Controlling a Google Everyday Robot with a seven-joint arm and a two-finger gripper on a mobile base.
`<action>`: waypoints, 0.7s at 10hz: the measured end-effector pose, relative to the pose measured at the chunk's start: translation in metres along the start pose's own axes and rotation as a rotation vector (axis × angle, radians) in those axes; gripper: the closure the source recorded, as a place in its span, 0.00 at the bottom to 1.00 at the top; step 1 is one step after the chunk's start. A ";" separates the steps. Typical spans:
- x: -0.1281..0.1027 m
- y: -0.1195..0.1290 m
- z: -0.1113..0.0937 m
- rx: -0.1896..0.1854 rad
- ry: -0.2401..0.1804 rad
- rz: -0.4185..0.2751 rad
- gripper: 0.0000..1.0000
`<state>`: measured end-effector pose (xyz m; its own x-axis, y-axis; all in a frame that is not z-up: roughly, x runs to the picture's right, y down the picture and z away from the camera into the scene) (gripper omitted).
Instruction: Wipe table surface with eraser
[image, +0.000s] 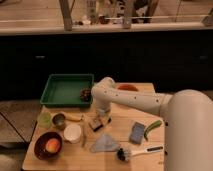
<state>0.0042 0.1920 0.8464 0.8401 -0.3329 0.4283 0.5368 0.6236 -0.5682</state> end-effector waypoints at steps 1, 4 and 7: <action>0.011 0.010 -0.003 0.005 0.004 0.020 1.00; 0.060 0.022 -0.025 0.058 0.028 0.128 1.00; 0.059 -0.010 -0.036 0.081 0.039 0.107 1.00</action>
<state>0.0517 0.1406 0.8521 0.8955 -0.2873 0.3399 0.4371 0.7119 -0.5497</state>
